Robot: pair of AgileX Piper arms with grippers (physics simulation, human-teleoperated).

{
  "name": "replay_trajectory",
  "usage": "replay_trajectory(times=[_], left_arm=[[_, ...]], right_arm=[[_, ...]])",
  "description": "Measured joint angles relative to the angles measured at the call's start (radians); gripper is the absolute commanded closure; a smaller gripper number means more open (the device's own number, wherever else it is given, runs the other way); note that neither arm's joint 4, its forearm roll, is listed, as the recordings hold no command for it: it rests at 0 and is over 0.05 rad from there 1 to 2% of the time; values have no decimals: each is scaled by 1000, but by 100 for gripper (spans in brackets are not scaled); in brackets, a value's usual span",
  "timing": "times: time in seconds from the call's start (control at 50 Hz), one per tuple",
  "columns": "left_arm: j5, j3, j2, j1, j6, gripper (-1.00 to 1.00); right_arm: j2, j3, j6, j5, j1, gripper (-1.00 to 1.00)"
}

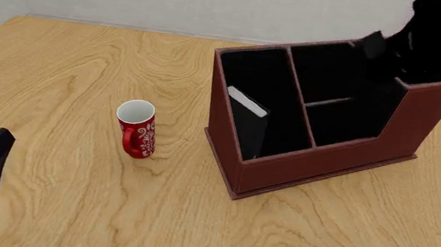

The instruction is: Pick up the book and place it in the left compartment of the caddy.

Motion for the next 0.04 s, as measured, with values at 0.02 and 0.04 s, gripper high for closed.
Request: replay_trajectory(times=[0.02, 0.04], left_arm=[[1, 0, 0, -1, 1, -100], [2, 0, 0, -2, 3, -100]], right_arm=[[-11, -1, 10, 0, 0, -100], [-23, -1, 20, 0, 0, -100]])
